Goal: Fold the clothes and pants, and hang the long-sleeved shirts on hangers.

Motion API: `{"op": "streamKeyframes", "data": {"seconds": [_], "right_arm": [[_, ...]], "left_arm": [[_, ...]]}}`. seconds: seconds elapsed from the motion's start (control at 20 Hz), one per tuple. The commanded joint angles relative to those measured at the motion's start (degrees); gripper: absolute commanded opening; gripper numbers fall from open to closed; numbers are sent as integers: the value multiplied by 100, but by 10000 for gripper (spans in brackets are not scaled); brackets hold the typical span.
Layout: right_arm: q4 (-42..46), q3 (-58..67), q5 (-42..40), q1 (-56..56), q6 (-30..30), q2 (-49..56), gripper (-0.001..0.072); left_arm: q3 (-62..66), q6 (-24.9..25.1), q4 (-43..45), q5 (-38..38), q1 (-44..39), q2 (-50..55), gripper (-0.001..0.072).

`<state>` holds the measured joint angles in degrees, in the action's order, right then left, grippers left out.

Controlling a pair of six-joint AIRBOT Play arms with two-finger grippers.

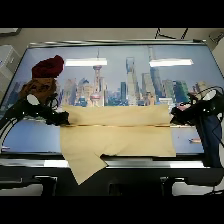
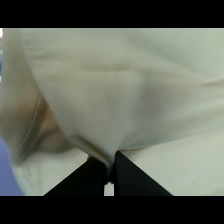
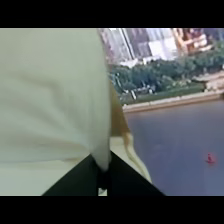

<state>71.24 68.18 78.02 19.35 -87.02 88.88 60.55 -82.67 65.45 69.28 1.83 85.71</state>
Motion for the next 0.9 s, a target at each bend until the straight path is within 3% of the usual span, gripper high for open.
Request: {"op": "streamKeyframes", "data": {"seconds": [0.0,0.05,0.1,0.15,0.2,0.25,0.4,0.65,0.85], "right_arm": [[94,-35,44,2,-92,7,42],[90,-35,55,2,-133,7,43],[42,-26,90,4,-131,7,104],[24,50,264,33,-122,4,314],[35,214,544,118,-61,4,411],[42,415,885,273,-35,2,445],[92,616,1755,1040,-42,-201,558],[323,-691,1320,1585,-31,-1049,558],[227,-1132,1360,1567,52,-1091,557]], "left_arm": [[-59,13,81,-146,125,13,23],[-57,0,50,-197,118,26,23],[-50,-7,-26,-210,122,24,59],[4,-7,-48,-90,160,9,239],[138,42,-28,212,247,-9,506],[291,162,33,636,404,-44,590],[98,387,83,1589,999,-457,576],[-2669,750,-87,1241,1239,-1941,575],[-3777,946,-922,1202,1231,-2575,569]]}}
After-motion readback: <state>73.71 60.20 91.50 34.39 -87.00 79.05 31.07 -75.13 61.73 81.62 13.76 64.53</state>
